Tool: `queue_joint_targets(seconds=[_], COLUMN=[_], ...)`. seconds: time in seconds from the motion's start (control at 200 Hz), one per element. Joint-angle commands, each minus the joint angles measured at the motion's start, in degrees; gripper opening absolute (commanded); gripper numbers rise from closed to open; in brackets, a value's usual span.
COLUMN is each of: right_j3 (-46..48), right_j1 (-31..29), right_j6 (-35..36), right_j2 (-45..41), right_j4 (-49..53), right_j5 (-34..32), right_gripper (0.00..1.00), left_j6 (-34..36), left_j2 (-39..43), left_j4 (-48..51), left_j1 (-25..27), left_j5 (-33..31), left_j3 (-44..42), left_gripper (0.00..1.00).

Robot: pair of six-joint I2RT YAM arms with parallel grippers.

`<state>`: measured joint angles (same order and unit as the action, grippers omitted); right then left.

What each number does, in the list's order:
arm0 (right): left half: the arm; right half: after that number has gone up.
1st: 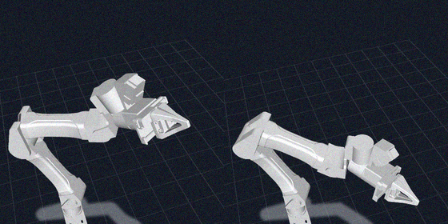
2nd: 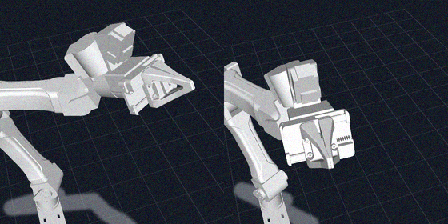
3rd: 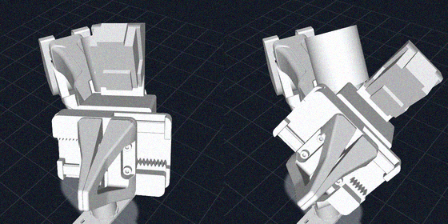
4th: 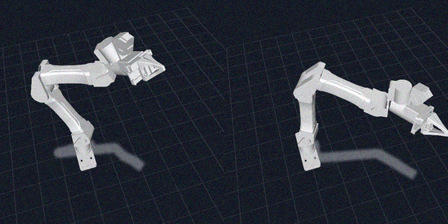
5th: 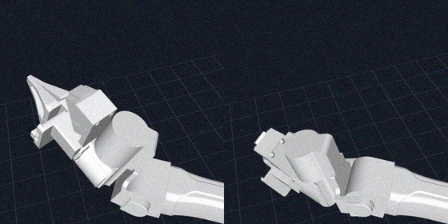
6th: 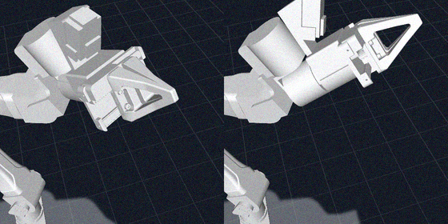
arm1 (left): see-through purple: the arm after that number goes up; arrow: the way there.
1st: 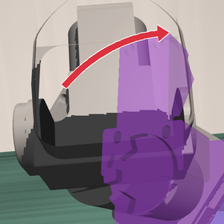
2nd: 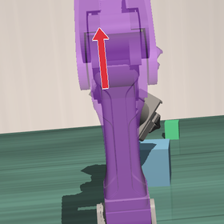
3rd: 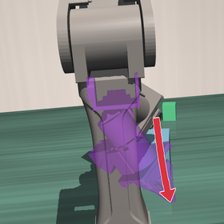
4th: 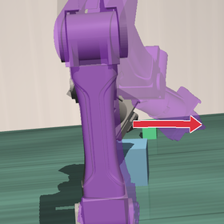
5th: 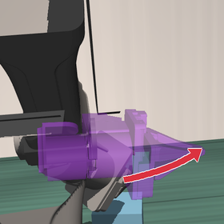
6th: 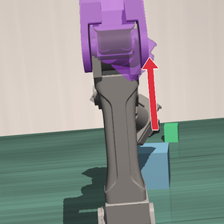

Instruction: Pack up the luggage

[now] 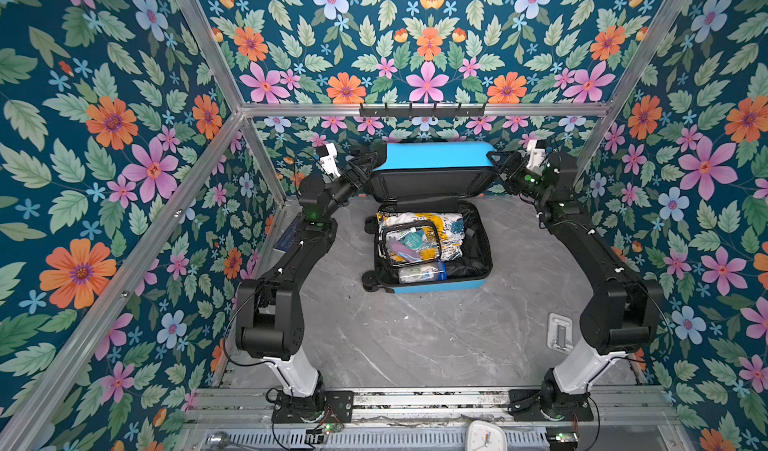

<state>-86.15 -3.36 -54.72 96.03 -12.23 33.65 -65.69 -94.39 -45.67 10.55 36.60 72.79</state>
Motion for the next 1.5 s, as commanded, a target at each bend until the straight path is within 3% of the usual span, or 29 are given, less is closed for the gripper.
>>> queue_joint_targets(seconds=[0.0, 0.08, 0.21, 0.33, 0.535, 0.74, 1.045, 1.495], right_j3=[5.62, 12.05, 23.89, 31.53, 35.11, 28.52, 25.08, 9.1], right_j1=[-1.43, -1.49, -1.5, -1.56, -0.87, -0.87, 1.14, 2.74], right_j6=[0.97, 1.93, 4.59, 11.32, 14.45, 16.49, 18.07, 19.65], right_j2=[-4.67, -8.9, -16.34, -22.64, -27.0, -22.36, -16.32, 8.22], right_j4=[-0.29, -0.38, -0.13, 7.86, 13.43, 23.77, 30.25, 34.54], right_j5=[3.53, 3.7, 3.97, 0.81, -3.14, -7.7, -15.49, -10.09], right_gripper=[0.86, 0.86, 0.86, 0.91, 0.98, 0.94, 0.91, 0.81], left_j6=[2.65, 7.03, 18.0, 23.07, 24.16, 25.48, 23.53, 20.41], left_j2=[5.44, 12.06, 25.08, 35.54, 47.61, 40.93, 25.99, 10.9], left_j4=[1.41, 8.45, 29.97, 43.85, 49.4, 48.16, 35.64, 19.98], left_j1=[1.05, 1.06, 1.21, 1.26, 1.08, 0.5, -2.81, -2.47], left_j5=[1.22, -2.15, -11.47, -15.53, -23.41, -24.44, -21.37, -13.15], left_j3=[-5.13, -10.74, -15.94, -21.16, -29.28, -29.79, -33.18, -38.57], left_gripper=[0.81, 0.83, 0.9, 0.92, 0.97, 0.93, 0.79, 0.71])
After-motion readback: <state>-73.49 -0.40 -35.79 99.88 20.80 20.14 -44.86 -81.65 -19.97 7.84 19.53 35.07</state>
